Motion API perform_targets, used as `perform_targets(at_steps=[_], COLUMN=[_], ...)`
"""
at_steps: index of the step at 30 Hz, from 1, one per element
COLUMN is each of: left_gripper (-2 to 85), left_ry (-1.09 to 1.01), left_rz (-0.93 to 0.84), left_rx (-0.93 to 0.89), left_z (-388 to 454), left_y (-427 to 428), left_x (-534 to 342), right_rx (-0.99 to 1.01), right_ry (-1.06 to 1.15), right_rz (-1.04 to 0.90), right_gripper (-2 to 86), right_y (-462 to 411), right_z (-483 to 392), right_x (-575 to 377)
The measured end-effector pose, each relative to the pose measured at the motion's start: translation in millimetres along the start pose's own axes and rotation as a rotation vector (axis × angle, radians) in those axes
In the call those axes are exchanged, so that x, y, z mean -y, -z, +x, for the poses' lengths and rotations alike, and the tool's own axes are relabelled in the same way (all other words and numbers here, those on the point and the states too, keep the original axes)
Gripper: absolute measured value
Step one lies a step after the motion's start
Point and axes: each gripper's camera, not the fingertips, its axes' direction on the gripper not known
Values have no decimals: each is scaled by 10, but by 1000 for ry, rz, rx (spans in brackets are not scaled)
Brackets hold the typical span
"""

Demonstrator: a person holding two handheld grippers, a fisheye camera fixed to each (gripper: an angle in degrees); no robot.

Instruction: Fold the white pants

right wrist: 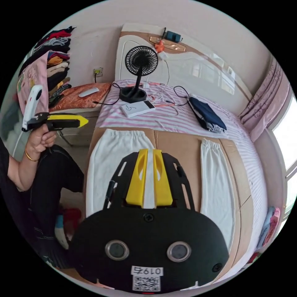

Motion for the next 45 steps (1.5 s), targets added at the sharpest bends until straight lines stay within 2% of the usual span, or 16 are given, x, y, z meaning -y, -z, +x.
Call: perform_targets(at_steps=[3, 8, 10, 11, 13, 15, 22, 25, 29, 33, 38, 41, 45], left_gripper=[17, 43, 64, 74, 79, 70, 22, 18, 27, 63, 112, 115, 104], left_ry=[-53, -102, -117, -145, -188, -269, -401, -445, -460, -463, -476, -506, -701], left_rz=[-67, -91, -154, -221, -331, -405, -457, -497, -496, -563, -732, -736, -734], left_rx=[-83, -208, -268, -326, -372, -335, -201, -271, -432, -414, -572, -547, -507], left_z=[10, -35, -70, -70, -27, 104, 433, 552, 654, 803, 1044, 1219, 1660], left_y=[-209, -551, -807, -1022, -1348, -1693, -2241, -2457, -2688, -3087, -3634, -3845, -4011], left_x=[238, 896, 1204, 1393, 1616, 1799, 2160, 2331, 2630, 2949, 3247, 3414, 3548], right_rx=[-127, -466, -454, -403, -374, -364, -444, -482, -647, -627, -617, -600, -600], right_ry=[-35, -71, -23, 1, 4, -10, 59, 63, 129, 126, 135, 130, 134], right_rz=[7, 160, 129, 81, 7, -15, -95, -98, -150, -141, -136, -135, -126], right_gripper=[44, 3, 8, 47, 84, 90, 88, 86, 75, 69, 66, 58, 42], right_y=[-77, -438, -693, -887, -1183, -1407, -2214, -2432, -2847, -3038, -3306, -3424, -3557], right_z=[-887, -2265, -2514, -2594, -2626, -2597, -2655, -2649, -2650, -2592, -2445, -2313, -2174], right_x=[-445, -1218, -1350, -1410, -1505, -1645, -2223, -2466, -2799, -3057, -3381, -3561, -3783])
